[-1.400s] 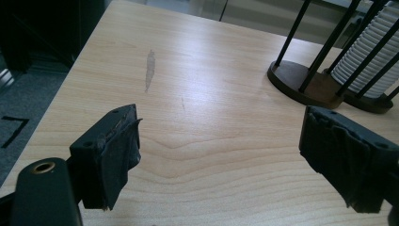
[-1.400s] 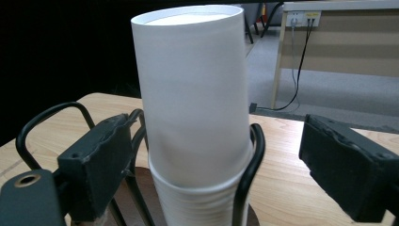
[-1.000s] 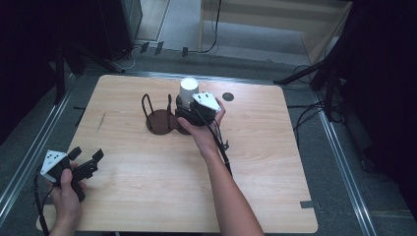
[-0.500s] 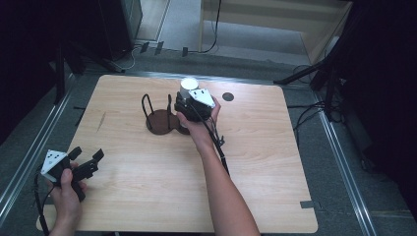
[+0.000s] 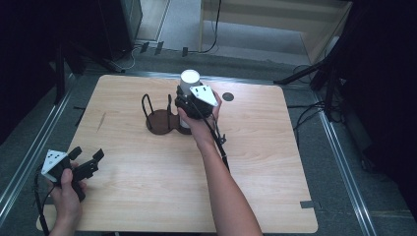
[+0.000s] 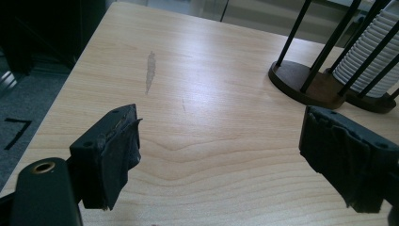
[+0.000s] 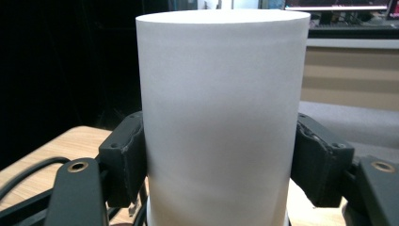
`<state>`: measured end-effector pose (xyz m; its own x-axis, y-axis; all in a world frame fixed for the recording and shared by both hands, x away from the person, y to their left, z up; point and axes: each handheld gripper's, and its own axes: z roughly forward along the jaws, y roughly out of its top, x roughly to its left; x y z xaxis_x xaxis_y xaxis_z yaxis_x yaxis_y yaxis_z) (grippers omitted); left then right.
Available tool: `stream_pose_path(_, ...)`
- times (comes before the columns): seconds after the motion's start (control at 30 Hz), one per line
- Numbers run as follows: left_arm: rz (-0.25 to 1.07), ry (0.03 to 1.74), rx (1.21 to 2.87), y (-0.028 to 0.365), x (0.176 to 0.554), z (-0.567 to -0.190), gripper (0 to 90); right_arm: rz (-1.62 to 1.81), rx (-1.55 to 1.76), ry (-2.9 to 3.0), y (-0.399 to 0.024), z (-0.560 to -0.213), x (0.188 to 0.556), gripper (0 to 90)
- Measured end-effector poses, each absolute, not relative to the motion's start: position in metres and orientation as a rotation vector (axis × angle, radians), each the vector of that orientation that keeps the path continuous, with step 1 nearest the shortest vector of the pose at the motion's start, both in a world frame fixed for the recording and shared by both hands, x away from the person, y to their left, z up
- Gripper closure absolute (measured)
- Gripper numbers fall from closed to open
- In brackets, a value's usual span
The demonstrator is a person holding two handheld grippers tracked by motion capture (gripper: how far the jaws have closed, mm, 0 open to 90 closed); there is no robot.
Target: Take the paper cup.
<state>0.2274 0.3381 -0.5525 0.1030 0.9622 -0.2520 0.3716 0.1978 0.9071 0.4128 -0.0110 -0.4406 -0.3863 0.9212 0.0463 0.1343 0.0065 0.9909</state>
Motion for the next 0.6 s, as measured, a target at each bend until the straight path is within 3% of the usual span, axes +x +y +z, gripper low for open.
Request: stream_pose_path(0.6, 0.729, 1.452, 1.349, 0.339, 0.227, -0.553, 13.3, 1.508, 1.042, 1.553, -0.020, -0.413, 0.399, 29.8)
